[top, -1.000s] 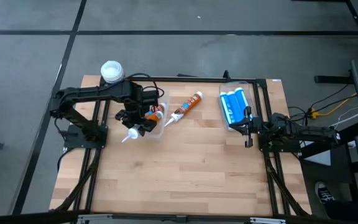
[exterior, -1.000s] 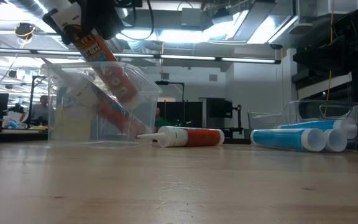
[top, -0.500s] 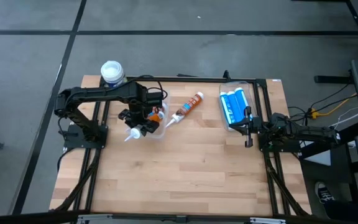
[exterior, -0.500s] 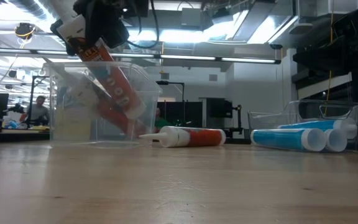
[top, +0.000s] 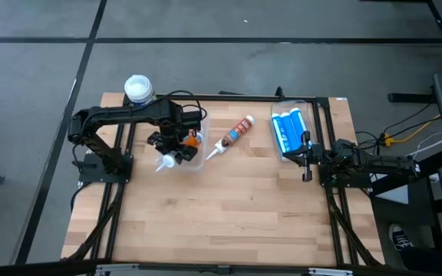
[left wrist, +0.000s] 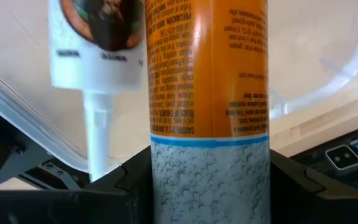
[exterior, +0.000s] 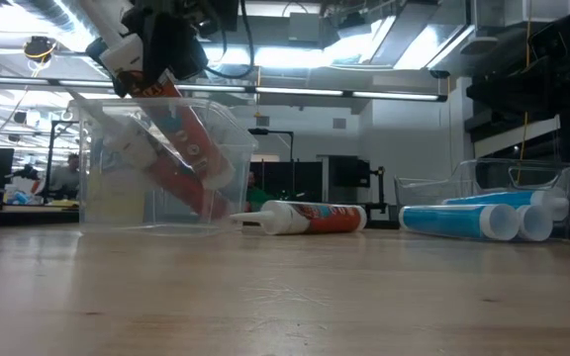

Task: Pick & place silicon tubes, Sealant and Lysol wipes
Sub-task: Put the bottom orange sealant into the transparent container

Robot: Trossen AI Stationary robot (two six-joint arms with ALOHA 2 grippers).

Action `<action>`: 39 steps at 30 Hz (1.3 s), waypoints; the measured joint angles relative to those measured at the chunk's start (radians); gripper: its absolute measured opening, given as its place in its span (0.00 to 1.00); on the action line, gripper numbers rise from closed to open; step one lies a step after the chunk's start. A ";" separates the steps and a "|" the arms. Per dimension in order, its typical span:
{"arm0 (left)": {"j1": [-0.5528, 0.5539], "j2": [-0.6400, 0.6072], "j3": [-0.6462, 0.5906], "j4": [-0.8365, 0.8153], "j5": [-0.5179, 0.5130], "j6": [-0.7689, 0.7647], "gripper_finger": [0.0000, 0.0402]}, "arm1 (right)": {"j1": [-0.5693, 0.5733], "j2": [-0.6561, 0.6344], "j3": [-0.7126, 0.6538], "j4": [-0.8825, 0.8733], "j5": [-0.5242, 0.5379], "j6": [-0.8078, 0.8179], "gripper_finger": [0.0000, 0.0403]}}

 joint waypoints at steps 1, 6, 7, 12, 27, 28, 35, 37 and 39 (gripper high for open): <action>0.003 0.000 0.000 0.002 -0.004 0.004 0.51 | 0.000 0.000 0.000 0.000 0.000 0.000 0.06; 0.016 0.000 0.000 0.007 -0.037 0.013 0.51 | 0.000 0.000 0.000 0.000 0.000 0.000 0.06; 0.018 0.000 0.000 0.007 -0.044 0.012 0.51 | 0.000 0.000 0.000 0.000 0.000 0.000 0.06; 0.028 0.006 0.000 0.006 -0.070 0.015 0.51 | 0.000 0.000 0.000 0.000 0.000 0.000 0.06; 0.035 0.115 0.001 0.064 -0.044 0.093 0.51 | 0.000 0.000 0.000 0.000 0.000 0.000 0.06; 0.035 0.120 0.001 0.065 -0.044 0.094 0.51 | 0.000 0.000 0.000 0.000 0.000 0.000 0.06; 0.035 0.128 0.001 0.086 -0.047 0.100 0.51 | 0.000 0.000 0.000 0.000 0.000 0.000 0.06; 0.035 0.128 0.001 0.086 -0.053 0.100 0.51 | 0.000 0.000 0.000 0.000 0.000 0.000 0.06; 0.035 0.127 0.001 0.086 -0.065 0.099 0.51 | 0.000 0.000 0.000 0.000 0.000 0.000 0.06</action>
